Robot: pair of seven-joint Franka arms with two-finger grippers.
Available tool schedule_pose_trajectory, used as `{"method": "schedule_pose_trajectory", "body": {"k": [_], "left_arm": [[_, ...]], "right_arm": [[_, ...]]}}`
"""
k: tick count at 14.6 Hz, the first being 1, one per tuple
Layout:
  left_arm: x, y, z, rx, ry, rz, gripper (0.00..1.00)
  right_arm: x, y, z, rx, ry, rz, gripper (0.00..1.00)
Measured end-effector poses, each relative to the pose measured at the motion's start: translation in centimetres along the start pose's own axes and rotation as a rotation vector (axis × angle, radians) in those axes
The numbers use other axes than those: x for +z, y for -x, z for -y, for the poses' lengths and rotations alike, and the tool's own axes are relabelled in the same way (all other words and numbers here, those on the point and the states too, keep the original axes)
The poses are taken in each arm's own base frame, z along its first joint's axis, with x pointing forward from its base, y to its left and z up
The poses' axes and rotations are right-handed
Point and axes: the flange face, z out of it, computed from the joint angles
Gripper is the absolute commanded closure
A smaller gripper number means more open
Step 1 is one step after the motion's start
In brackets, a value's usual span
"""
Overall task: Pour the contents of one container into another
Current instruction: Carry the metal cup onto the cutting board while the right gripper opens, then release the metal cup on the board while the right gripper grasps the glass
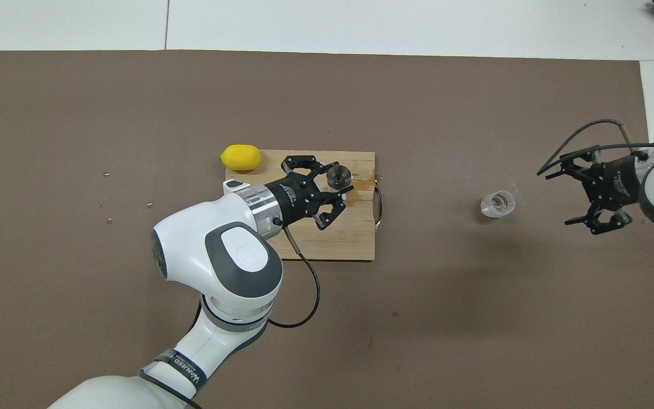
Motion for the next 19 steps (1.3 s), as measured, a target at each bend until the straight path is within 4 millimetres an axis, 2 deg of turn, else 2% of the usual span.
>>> {"method": "schedule_pose_trajectory", "body": {"k": [4, 11, 12, 13, 19], "left_arm": [[1.2, -0.2, 0.4, -0.008, -0.005, -0.003, 1.00], [2.4, -1.2, 0.7, 0.044, -0.006, -0.026, 1.00], [2.4, -1.2, 0.6, 0.052, -0.006, -0.026, 0.77], [2.4, -1.3, 0.6, 0.057, -0.005, -0.027, 0.01], [2.4, -0.6, 0.5, 0.072, -0.003, -0.015, 0.00]], "right_arm": [[2.2, -2.1, -1.5, 0.185, -0.095, 0.057, 0.02], [5.7, -3.9, -3.1, 0.419, -0.204, 0.176, 0.01], [6.2, -4.0, -3.4, 0.454, -0.229, 0.198, 0.01], [6.7, -4.1, -3.6, 0.490, -0.253, 0.220, 0.01], [10.5, -3.6, -5.2, 0.659, -0.324, 0.337, 0.02]]}}
